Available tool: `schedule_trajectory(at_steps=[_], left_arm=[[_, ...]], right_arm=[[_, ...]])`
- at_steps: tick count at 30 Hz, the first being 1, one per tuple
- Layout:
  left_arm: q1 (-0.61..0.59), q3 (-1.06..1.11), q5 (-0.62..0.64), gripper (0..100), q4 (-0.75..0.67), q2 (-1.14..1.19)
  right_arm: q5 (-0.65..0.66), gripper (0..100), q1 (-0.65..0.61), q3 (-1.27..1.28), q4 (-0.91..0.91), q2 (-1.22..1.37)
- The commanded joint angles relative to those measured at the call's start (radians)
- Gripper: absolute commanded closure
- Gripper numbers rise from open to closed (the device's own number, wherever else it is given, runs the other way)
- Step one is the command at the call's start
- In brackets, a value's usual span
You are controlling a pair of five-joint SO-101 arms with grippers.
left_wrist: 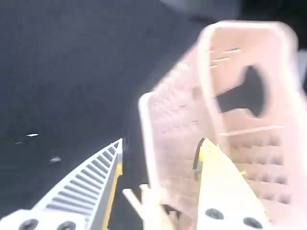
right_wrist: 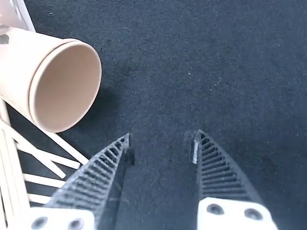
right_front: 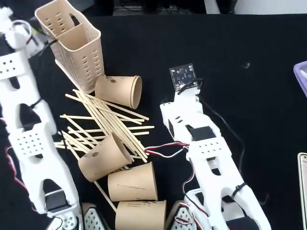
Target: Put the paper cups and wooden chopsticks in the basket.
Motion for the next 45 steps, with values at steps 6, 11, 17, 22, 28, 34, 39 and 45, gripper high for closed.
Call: schedule_trajectory(at_steps=[6, 11, 17, 22, 28, 34, 39, 45], left_arm=[[0.170, -0.099, 0.040, 71, -0.003, -0.017], [0.177, -0.094, 0.034, 71, -0.002, 0.034], [0.159, -0.099, 0.034, 71, 0.028, 0.091], [0.159, -0.091, 0.034, 83, 0.028, 0.106], [0.206, -0.091, 0.032, 95, 0.028, 0.107], [0.311, -0.099, -0.141, 97, 0.028, 0.104], [0.363, -0.099, -0.262, 97, 0.029, 0.097], [0.430, -0.091, -0.368, 97, 0.031, 0.097]], right_arm=[[0.009, 79.7, -0.015, -0.005, -0.021, -0.001], [0.009, 79.7, -0.015, -0.005, -0.021, -0.001], [0.009, 79.7, -0.015, -0.005, -0.021, -0.002], [0.009, 79.7, -0.015, -0.005, -0.021, -0.002], [0.009, 79.7, -0.015, -0.005, -0.021, -0.002], [0.009, 79.7, -0.009, -0.005, -0.021, -0.007], [0.009, 79.7, -0.009, -0.010, -0.014, -0.008], [-0.002, 79.7, 0.135, -0.097, 0.081, -0.061]])
